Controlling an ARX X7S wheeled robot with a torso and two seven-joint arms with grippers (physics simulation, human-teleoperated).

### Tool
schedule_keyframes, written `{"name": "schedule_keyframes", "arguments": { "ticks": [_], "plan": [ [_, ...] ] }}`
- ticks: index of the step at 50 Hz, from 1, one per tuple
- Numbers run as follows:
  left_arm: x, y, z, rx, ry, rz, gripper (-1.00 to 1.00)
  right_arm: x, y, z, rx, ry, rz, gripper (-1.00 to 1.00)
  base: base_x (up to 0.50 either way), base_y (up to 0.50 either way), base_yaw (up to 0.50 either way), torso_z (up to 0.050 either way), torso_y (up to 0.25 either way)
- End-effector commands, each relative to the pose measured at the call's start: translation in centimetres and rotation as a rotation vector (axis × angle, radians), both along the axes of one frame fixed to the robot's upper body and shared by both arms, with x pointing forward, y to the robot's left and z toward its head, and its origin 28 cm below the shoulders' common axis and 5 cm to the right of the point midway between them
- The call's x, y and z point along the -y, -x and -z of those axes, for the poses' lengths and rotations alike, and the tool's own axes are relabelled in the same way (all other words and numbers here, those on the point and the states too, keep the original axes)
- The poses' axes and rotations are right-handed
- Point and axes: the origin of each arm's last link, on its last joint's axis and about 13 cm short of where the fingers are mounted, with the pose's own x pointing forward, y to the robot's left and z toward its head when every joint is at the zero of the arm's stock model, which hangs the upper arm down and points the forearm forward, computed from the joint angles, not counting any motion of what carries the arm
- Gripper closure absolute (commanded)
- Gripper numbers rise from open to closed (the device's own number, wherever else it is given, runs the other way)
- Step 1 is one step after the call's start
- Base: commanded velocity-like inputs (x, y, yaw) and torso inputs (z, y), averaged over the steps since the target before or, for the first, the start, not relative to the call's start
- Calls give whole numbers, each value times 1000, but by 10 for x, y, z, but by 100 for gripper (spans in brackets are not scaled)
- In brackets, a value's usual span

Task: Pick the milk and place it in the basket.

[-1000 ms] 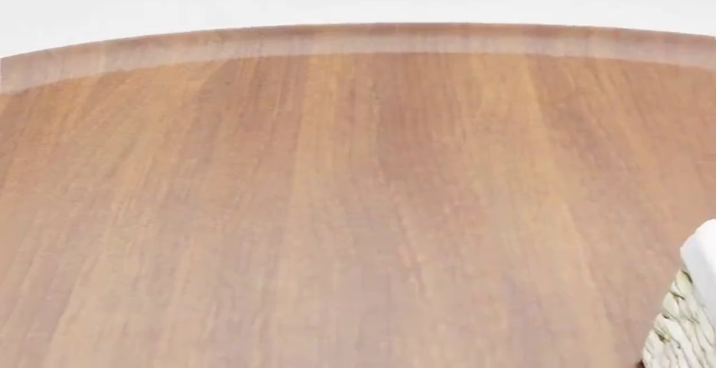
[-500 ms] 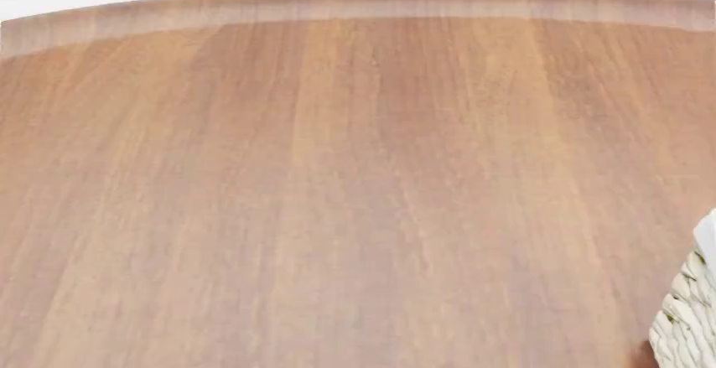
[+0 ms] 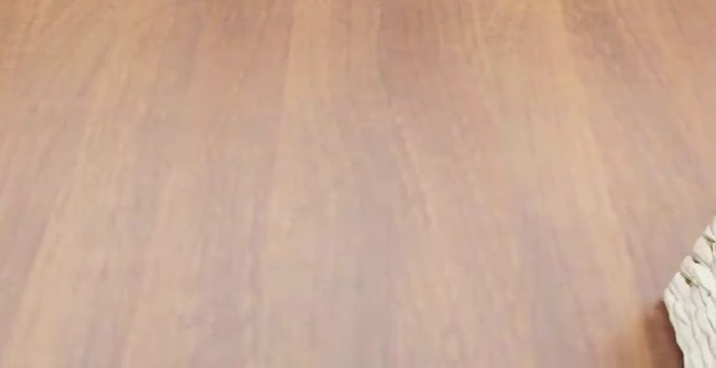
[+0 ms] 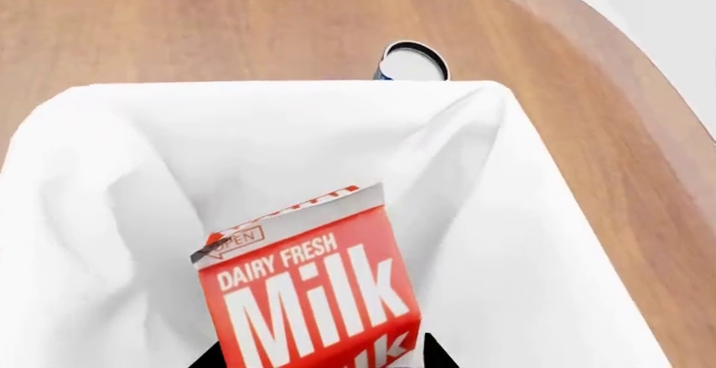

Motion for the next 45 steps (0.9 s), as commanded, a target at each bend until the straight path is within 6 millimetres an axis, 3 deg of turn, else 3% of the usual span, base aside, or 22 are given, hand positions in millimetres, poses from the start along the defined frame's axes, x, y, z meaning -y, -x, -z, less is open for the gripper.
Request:
{"name": "schedule_keyframes", "arguments": {
  "ticks": [1, 7, 30, 31, 45],
  "plan": [
    [0, 0, 0, 1, -6, 4, -100, 3, -2, -10, 37, 49, 20, 100, 0, 0, 3, 0, -250],
    [0, 0, 0, 4, -5, -5, -100, 3, -1, -10, 38, 48, 21, 100, 2, 0, 3, 0, -201],
    [-1, 1, 0, 11, 11, -9, -100, 1, -3, -2, 7, 48, 7, 100, 1, 0, 2, 0, -1],
    [-1, 1, 0, 11, 10, -9, -100, 1, -3, -2, 2, 48, 0, -100, 11, 0, 4, 0, 0],
    [-1, 1, 0, 10, 14, -7, -100, 2, -1, -3, 2, 51, -1, -100, 0, 0, 0, 0, -1]
  ]
}}
